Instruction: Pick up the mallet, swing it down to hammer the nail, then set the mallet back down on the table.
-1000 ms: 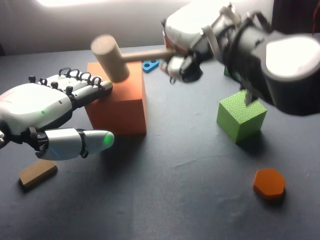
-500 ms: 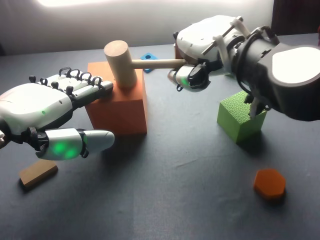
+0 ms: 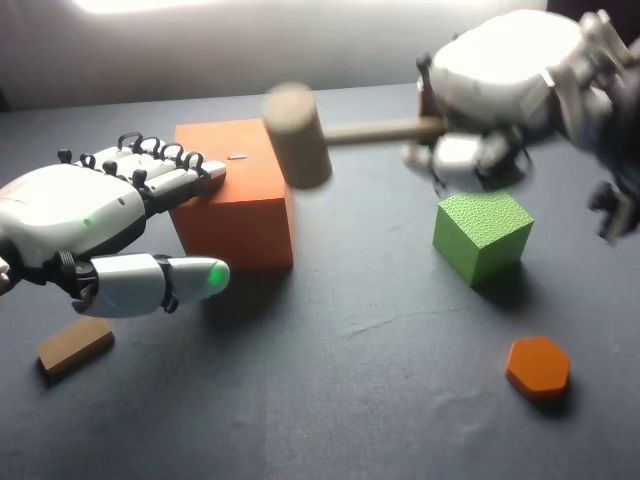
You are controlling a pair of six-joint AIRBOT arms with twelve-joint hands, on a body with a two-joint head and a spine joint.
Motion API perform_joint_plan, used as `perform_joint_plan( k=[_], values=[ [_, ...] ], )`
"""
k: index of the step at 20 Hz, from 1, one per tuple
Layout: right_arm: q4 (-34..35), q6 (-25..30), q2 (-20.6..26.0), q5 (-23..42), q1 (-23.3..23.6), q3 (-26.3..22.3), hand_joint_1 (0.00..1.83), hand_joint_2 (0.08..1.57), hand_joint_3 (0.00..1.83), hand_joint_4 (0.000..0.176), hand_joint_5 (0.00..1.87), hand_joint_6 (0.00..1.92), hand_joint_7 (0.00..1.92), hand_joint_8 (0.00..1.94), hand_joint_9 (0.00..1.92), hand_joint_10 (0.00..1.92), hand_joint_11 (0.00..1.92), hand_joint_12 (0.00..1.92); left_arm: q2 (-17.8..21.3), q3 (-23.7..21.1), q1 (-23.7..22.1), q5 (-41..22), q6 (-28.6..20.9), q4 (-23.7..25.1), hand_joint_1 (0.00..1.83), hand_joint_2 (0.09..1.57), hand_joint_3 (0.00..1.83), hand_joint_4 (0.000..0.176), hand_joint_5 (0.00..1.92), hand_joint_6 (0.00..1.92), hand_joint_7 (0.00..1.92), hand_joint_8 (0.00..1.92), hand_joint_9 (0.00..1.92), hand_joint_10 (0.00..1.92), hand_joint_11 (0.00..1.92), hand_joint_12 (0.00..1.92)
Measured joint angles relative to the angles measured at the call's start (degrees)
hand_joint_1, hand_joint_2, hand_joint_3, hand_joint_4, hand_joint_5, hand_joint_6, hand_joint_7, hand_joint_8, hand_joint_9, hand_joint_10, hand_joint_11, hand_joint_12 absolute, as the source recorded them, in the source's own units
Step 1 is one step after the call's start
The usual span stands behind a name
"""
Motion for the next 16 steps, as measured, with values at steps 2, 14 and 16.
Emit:
perform_joint_plan(
  k=[2, 14, 16],
  values=[
    [-12.4, 7.0, 3.5, 1.6, -2.8, -4.6, 0.34, 1.57, 0.01, 0.176, 1.28, 1.92, 1.52, 1.94, 1.65, 1.92, 1.76, 1.92, 0.0, 0.0, -0.5, 0.3, 0.0, 0.0, 0.00, 1.25, 0.00, 0.000, 0.12, 0.00, 0.12, 0.01, 0.11, 0.01, 0.06, 0.05],
    [-35.0, 18.3, -4.9, 6.9, -11.5, -2.7, 0.32, 1.57, 0.02, 0.176, 1.28, 1.92, 1.52, 1.94, 1.65, 1.92, 1.76, 1.92, 4.2, -2.4, -6.2, 5.7, 0.0, 1.6, 0.00, 1.25, 0.00, 0.000, 0.13, 0.00, 0.12, 0.00, 0.10, 0.00, 0.04, 0.04],
    [-35.0, 18.6, -8.0, 5.9, -11.9, 0.0, 0.31, 1.57, 0.02, 0.176, 1.28, 1.92, 1.52, 1.94, 1.64, 1.92, 1.76, 1.92, 5.1, -3.0, -6.9, 6.5, 0.0, 2.0, 0.00, 1.26, 0.00, 0.000, 0.12, 0.00, 0.10, 0.00, 0.09, 0.00, 0.04, 0.04]
  ],
)
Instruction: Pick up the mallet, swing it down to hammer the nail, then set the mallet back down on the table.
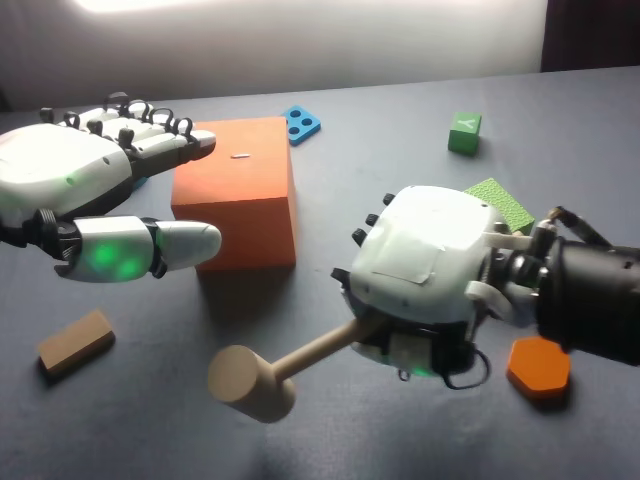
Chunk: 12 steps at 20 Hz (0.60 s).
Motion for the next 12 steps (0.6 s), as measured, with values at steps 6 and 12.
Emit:
perform_joint_plan(
  k=[6, 12],
  values=[
    [0.0, -2.9, -6.3, -0.5, -1.1, 4.6, 0.34, 1.57, 0.02, 0.176, 1.29, 1.92, 1.53, 1.94, 1.66, 1.92, 1.78, 1.92, 1.8, -1.4, -2.3, 1.2, -4.0, 6.4, 0.00, 1.26, 0.00, 0.000, 0.12, 0.00, 0.11, 0.01, 0.10, 0.01, 0.04, 0.04],
    [-2.3, -3.0, -7.5, -1.5, -1.9, 5.4, 0.29, 1.57, 0.04, 0.176, 1.27, 1.92, 1.51, 1.94, 1.62, 1.92, 1.73, 1.92, 3.1, -4.1, -2.6, 2.1, -4.3, 7.1, 0.00, 1.25, 0.00, 0.000, 0.10, 0.00, 0.10, 0.00, 0.08, 0.00, 0.02, 0.03]
  ],
)
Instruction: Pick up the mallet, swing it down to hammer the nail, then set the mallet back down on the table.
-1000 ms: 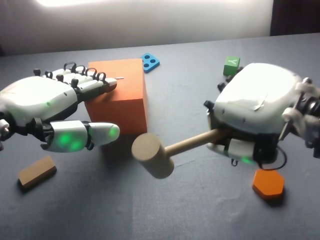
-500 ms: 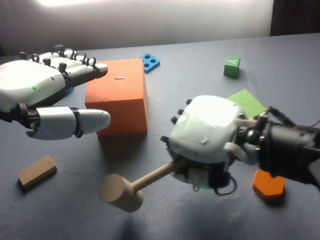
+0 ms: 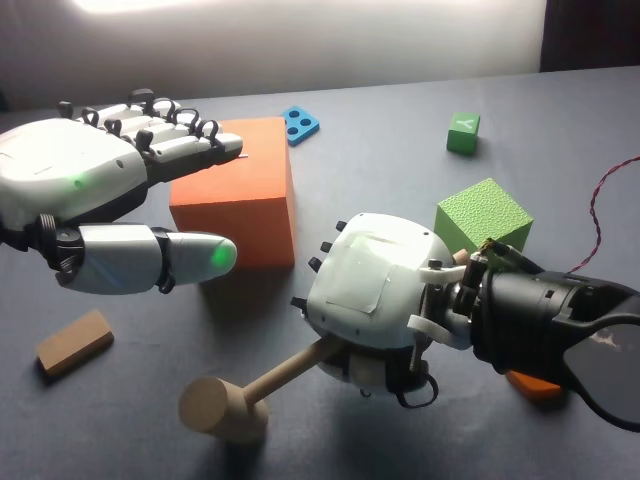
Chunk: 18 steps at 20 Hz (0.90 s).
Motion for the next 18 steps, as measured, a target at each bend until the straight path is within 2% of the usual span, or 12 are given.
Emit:
perform_joint_plan(
  k=[10, 18],
  values=[
    [-0.3, 0.2, -0.8, -0.7, -0.1, 0.8, 0.31, 1.57, 0.03, 0.176, 1.29, 1.92, 1.53, 1.94, 1.65, 1.92, 1.78, 1.92, 1.3, -1.5, -4.7, 4.2, 2.0, -0.1, 0.00, 1.25, 0.00, 0.000, 0.09, 0.00, 0.09, 0.00, 0.08, 0.00, 0.01, 0.03],
    [-0.3, 0.2, -0.8, -0.7, -0.1, 0.8, 0.30, 1.57, 0.03, 0.176, 1.28, 1.92, 1.51, 1.94, 1.65, 1.92, 1.76, 1.92, 1.3, -2.1, -4.8, 4.5, 2.2, -0.1, 0.00, 1.26, 0.00, 0.000, 0.12, 0.01, 0.11, 0.01, 0.09, 0.01, 0.04, 0.04]
  ],
)
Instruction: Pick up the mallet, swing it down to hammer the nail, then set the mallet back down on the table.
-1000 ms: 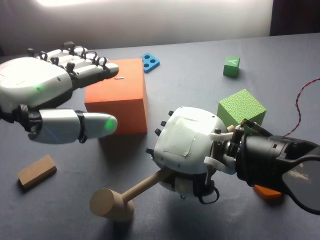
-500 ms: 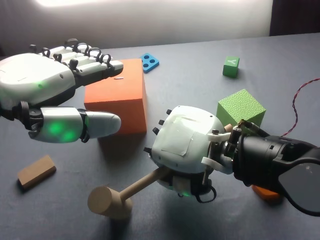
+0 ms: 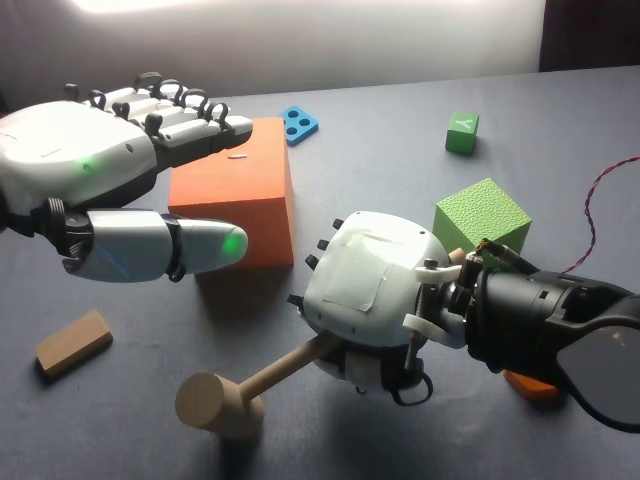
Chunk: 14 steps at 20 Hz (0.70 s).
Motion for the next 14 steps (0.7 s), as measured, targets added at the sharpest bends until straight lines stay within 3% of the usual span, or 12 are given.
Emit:
perform_joint_plan(
  k=[9, 12, 13, 14],
  values=[
    [0.0, 0.2, 0.1, 0.0, 0.0, 0.0, 0.30, 1.57, 0.03, 0.176, 1.27, 1.92, 1.50, 1.94, 1.63, 1.92, 1.75, 1.92, 0.0, 0.0, 0.0, 1.4, 0.0, -0.1, 0.00, 1.26, 0.00, 0.000, 0.12, 0.01, 0.11, 0.01, 0.10, 0.01, 0.04, 0.04],
    [-0.1, 0.2, 0.2, 0.0, 0.0, 0.0, 0.22, 1.52, 0.00, 0.176, 1.16, 1.92, 1.29, 1.94, 1.42, 1.92, 1.58, 1.92, 0.0, 0.0, 0.0, 1.4, 0.0, -0.1, 0.00, 1.26, 0.00, 0.000, 0.12, 0.01, 0.12, 0.01, 0.10, 0.01, 0.05, 0.05],
    [-0.2, -0.1, 0.2, 0.1, 0.0, 0.0, 0.21, 1.48, 0.00, 0.174, 1.08, 1.92, 1.21, 1.94, 1.31, 1.92, 1.44, 1.92, 0.0, 0.0, 0.0, 1.4, 0.0, -0.1, 0.00, 1.26, 0.00, 0.000, 0.12, 0.00, 0.11, 0.00, 0.10, 0.01, 0.04, 0.04],
    [-0.2, -0.2, 0.3, 0.5, -0.1, 0.0, 0.23, 1.43, 0.00, 0.000, 0.95, 1.92, 1.12, 1.94, 1.20, 1.92, 1.33, 1.92, 0.0, 0.0, 0.0, 1.4, 0.0, -0.1, 0.00, 1.25, 0.00, 0.000, 0.11, 0.00, 0.10, 0.00, 0.09, 0.00, 0.03, 0.04]
  ],
)
